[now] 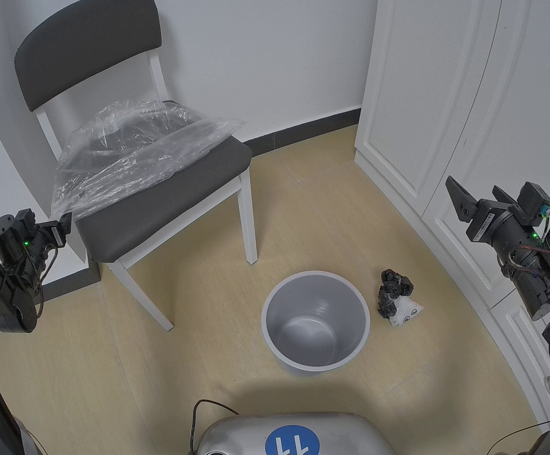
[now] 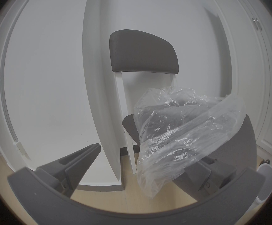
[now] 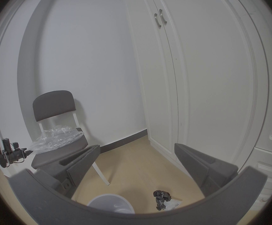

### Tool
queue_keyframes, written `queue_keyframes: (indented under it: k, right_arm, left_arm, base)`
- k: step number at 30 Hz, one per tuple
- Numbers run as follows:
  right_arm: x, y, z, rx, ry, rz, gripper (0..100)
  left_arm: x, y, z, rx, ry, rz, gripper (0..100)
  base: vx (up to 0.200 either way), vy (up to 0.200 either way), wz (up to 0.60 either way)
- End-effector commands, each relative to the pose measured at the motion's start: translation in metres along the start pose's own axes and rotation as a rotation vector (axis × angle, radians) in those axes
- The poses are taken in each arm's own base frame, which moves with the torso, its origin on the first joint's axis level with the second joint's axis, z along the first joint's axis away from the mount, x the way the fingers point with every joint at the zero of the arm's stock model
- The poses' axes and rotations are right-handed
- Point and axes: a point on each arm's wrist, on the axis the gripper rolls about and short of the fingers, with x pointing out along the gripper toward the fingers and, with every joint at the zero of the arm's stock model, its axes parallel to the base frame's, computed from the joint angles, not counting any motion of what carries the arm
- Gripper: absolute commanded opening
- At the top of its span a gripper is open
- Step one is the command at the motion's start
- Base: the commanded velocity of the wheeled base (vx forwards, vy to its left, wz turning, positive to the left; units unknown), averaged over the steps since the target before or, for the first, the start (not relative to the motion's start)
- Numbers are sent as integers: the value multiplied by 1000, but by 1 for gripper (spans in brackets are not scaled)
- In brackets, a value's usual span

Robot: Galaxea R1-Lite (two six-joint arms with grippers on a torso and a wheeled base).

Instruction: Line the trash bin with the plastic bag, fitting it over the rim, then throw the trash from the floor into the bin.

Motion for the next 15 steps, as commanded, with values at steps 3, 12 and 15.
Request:
queue_keyframes:
  k: [3,12,15]
  right_arm:
    - [-1,0,0,-2,2,3,100]
    - [-4,7,-3,2,15,32,100]
    - [-3,14,-11,5,43,57,100]
  left_arm:
    - [-1,0,0,1,1,-6,0]
    - [0,-4,1,-3,-3,-24,0]
    - [-6,-8,11,-42,-22,-83,0]
  base:
    - [0,0,0]
    - [0,0,0]
    - [0,0,0]
